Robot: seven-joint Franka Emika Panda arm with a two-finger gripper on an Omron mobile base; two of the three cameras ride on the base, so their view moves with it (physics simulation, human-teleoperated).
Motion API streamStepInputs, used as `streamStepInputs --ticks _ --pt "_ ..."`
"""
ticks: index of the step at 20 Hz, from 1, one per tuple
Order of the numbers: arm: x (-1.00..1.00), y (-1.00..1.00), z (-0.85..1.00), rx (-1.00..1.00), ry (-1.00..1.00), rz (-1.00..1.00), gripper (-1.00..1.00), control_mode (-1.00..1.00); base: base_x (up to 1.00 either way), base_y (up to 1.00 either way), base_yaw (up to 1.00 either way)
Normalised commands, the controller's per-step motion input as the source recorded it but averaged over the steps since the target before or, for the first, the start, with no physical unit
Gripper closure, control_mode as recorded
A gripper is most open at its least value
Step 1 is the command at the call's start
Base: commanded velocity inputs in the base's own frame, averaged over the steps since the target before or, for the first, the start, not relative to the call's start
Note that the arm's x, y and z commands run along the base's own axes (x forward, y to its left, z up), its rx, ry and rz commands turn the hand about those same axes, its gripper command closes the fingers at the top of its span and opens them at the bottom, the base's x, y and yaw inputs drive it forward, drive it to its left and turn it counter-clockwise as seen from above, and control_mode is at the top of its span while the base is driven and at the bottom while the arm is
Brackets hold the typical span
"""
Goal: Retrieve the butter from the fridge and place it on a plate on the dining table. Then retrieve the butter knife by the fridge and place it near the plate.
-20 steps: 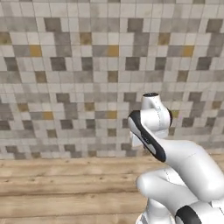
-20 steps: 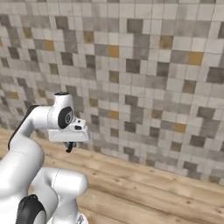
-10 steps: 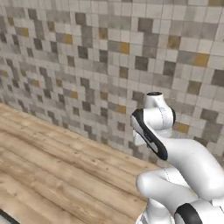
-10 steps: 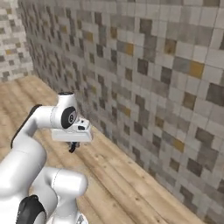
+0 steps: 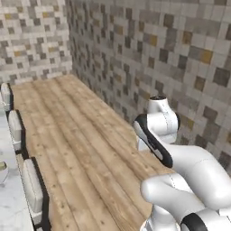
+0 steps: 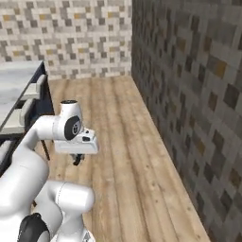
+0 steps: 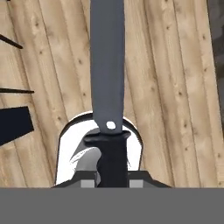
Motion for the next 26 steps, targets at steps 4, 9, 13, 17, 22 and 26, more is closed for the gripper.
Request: streamStepInputs --ticks 4,9,13,17,22,26 --pt "0.00 0.00 0.00 0.00 0.00 0.00 1.00 1.00 0.12 -0.90 0.67" --pt "0.00 0.00 0.00 0.00 0.00 0.00 1.00 1.00 0.21 -0.76 0.69" --pt "0.00 0.00 0.00 0.00 0.00 0.00 1.00 1.00 0.58 -0.31 0.66" --pt "0.00 0.00 0.00 0.00 0.00 0.00 1.00 1.00 0.70 -0.31 0.50" --pt "0.00 0.00 0.00 0.00 0.00 0.00 1.00 1.00 0.50 -0.44 0.54" --pt "0.00 0.00 0.00 0.00 0.00 0.00 1.00 1.00 0.44 -0.62 0.51"
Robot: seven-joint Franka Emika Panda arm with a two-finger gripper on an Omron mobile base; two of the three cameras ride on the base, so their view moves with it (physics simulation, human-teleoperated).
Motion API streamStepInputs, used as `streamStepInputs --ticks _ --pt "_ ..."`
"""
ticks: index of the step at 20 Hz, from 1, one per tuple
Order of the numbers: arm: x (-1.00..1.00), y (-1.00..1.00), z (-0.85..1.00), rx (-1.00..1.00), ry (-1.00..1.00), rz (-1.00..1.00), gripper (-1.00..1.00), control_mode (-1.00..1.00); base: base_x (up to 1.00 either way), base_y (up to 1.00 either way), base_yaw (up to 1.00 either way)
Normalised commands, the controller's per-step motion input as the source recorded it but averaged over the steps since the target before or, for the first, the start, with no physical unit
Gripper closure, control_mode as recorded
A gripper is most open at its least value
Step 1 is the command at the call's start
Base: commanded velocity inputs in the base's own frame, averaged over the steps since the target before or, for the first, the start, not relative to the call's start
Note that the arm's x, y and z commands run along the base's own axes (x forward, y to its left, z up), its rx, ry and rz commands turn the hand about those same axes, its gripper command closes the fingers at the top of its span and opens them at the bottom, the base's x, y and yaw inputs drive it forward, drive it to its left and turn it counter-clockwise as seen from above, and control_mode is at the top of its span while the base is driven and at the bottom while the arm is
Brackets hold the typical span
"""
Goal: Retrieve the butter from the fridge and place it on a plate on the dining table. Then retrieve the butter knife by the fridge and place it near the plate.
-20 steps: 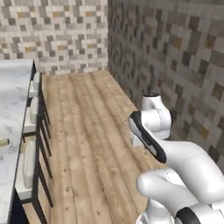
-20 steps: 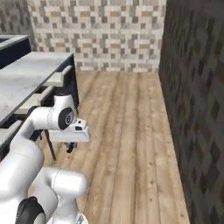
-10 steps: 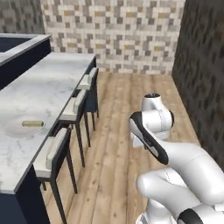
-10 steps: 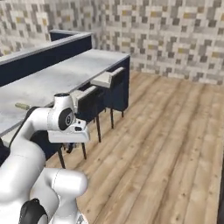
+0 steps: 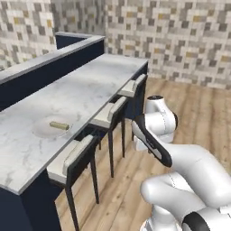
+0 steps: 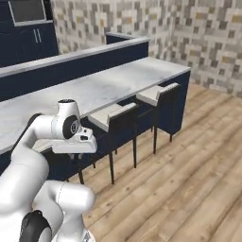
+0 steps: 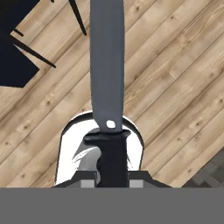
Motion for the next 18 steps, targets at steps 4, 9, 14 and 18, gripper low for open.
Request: streamStepInputs --ticks 4,9,14,18 --pt "0.00 0.00 0.00 0.00 0.00 0.00 1.00 1.00 0.43 -0.71 0.46" --pt "0.00 0.00 0.00 0.00 0.00 0.00 1.00 1.00 0.19 -0.24 0.43" --pt "0.00 0.00 0.00 0.00 0.00 0.00 1.00 1.00 0.32 -0.23 0.45" --pt "0.00 0.00 0.00 0.00 0.00 0.00 1.00 1.00 0.56 -0.53 0.44"
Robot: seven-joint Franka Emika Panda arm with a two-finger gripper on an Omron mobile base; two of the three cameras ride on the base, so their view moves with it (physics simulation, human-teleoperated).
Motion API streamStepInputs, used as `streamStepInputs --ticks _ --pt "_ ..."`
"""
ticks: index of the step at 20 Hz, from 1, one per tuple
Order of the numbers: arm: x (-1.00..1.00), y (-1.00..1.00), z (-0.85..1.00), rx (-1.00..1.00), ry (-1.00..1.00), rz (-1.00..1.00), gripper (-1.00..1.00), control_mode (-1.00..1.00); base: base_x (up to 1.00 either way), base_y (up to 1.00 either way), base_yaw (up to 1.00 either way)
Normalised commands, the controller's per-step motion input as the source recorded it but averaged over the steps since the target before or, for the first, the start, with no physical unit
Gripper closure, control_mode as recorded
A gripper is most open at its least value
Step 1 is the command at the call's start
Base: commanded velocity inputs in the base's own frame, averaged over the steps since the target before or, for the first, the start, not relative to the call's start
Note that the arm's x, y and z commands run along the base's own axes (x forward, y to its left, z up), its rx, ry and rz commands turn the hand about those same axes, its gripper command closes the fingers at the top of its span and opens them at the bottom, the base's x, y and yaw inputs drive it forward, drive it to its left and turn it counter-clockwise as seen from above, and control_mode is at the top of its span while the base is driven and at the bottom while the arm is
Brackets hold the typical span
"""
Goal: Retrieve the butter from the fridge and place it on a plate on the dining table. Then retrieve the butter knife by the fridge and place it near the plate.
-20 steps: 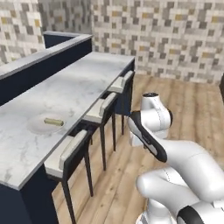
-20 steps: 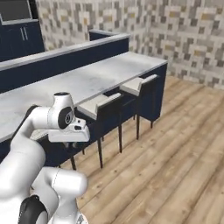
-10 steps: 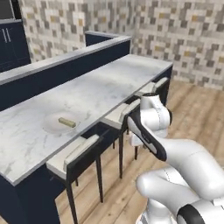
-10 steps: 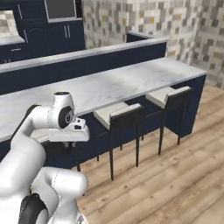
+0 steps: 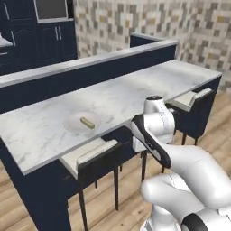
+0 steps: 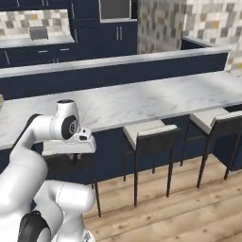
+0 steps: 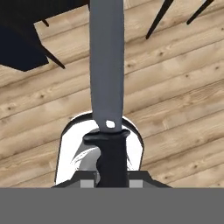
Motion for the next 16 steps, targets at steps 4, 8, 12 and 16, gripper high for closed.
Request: streamStepInputs --ticks 4,8,12,16 --pt "0.00 0.00 0.00 0.00 0.00 0.00 1.00 1.00 0.53 -0.23 0.44" --pt "0.00 0.00 0.00 0.00 0.00 0.00 1.00 1.00 0.73 -0.30 0.25" --pt "0.00 0.00 0.00 0.00 0.00 0.00 1.00 1.00 0.77 -0.18 0.09" --pt "0.00 0.00 0.00 0.00 0.00 0.00 1.00 1.00 0.93 0.01 0.06"
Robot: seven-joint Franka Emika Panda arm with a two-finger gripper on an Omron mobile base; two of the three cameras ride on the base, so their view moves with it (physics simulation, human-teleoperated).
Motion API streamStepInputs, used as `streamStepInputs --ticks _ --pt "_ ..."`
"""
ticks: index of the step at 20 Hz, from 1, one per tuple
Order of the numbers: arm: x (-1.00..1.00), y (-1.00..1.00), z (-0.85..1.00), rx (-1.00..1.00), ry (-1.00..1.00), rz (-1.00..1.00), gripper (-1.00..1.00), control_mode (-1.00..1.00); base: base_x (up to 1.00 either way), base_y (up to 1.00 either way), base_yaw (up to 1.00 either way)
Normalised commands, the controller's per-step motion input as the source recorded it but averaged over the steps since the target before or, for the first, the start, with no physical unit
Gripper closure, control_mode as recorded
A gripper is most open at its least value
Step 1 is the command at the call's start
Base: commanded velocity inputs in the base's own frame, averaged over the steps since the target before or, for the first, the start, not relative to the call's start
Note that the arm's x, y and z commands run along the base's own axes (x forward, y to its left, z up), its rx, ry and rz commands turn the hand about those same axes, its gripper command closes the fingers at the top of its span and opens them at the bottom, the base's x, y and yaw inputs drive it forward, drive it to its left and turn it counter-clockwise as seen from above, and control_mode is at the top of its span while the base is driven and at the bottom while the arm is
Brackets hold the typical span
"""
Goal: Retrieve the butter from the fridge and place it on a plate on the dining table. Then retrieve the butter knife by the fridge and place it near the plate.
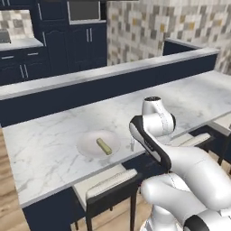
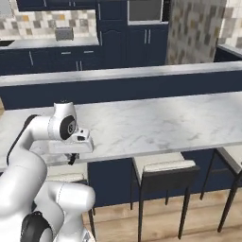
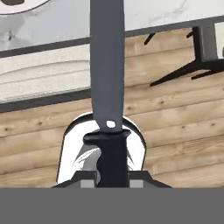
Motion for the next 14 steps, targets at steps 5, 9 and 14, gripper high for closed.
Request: streamStepInputs --ticks 5,9,14 --pt "0.00 0.00 0.00 0.00 0.00 0.00 1.00 1.00 0.75 -0.51 0.20" --pt "0.00 0.00 0.00 0.00 0.00 0.00 1.00 1.00 0.40 -0.44 0.19" --pt "0.00 0.00 0.00 0.00 0.00 0.00 1.00 1.00 0.14 0.00 0.04"
